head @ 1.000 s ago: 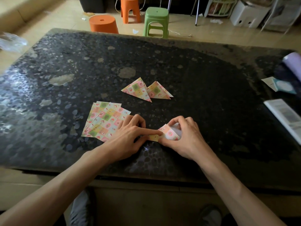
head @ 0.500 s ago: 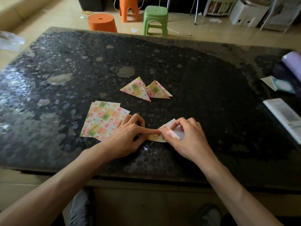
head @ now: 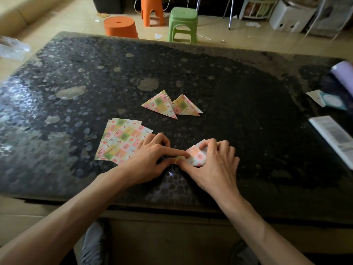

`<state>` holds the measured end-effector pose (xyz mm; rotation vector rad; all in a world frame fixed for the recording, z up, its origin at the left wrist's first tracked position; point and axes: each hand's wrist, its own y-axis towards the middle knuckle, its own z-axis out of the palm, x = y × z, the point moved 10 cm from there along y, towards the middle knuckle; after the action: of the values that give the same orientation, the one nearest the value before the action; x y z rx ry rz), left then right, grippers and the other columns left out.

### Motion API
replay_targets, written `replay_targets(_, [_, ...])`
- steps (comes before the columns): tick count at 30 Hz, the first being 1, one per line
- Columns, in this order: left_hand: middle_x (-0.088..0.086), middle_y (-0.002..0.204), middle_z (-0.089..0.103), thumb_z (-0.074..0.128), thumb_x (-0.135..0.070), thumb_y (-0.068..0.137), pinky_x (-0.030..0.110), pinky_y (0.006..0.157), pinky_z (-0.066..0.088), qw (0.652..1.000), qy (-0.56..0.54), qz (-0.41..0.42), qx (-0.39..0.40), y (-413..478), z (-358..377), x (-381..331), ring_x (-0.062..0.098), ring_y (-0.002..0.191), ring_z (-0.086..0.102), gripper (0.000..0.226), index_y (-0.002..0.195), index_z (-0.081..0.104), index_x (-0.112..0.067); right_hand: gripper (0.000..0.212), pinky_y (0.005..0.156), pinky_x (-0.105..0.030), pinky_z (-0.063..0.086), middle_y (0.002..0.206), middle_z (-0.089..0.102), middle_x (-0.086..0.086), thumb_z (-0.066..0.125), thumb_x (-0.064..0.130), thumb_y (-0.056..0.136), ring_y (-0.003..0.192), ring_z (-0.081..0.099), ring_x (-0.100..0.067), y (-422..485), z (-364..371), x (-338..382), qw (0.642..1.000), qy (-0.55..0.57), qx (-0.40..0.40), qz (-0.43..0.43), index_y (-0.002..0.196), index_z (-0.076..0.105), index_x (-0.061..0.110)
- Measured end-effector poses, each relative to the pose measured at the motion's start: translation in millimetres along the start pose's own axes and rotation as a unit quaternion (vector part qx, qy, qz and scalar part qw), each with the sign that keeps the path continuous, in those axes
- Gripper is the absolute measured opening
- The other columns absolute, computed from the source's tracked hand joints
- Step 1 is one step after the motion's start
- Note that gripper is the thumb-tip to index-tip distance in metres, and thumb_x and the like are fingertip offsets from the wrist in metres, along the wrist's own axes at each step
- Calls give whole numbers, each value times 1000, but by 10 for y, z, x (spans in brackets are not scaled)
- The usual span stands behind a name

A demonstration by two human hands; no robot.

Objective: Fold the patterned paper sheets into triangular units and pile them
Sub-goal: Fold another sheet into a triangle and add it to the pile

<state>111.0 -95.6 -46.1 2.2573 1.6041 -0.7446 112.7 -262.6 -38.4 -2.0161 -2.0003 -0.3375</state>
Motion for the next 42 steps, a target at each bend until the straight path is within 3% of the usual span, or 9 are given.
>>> replay_targets(13, [-15,108,37,57,-40,102,40,102,38,1000,11,-5,7,6,-5,10,11,108,36,41,130,51,-69,65,88,-31,25,114,32,9,63,86,71,109,32,-13,-39,8,-33,1000,23,1,-11,107,45,35])
replay_targets(17, [-14,109,36,55,-41,102,37,103,37,1000,17,-8,18,2,0,1,11,109,34,43,130,45,-72,31,97,-31,27,117,38,10,55,61,97,122,39,-16,54,8,-141,996,81,28,31,102,62,31])
replay_targets(21, [-14,108,37,56,-40,102,39,103,37,1000,18,-6,15,5,-7,-2,12,108,35,42,130,47,-71,24,99,-32,35,119,48,6,57,45,101,118,44,-16,96,-8,-166,998,63,9,27,101,69,25])
replay_targets(27, [-16,107,35,56,-41,102,40,102,39,1000,16,-3,13,7,1,22,11,108,35,42,130,48,-71,24,95,-31,37,110,44,10,62,49,97,103,35,-7,111,-38,-148,999,49,-15,14,94,68,26])
replay_targets(37, [-13,112,37,56,-39,102,37,105,36,1000,7,-9,27,14,-9,-5,12,112,35,43,129,48,-72,31,85,-27,41,104,47,9,64,59,93,100,43,-8,120,-94,-112,999,30,-31,8,86,60,30])
replay_targets(42, [-15,112,37,59,-39,101,32,104,36,999,6,-13,31,36,-6,29,9,110,35,45,134,48,-67,30,82,-27,37,105,48,10,66,61,90,101,46,-10,103,-97,-118,998,47,-44,1,92,54,33])
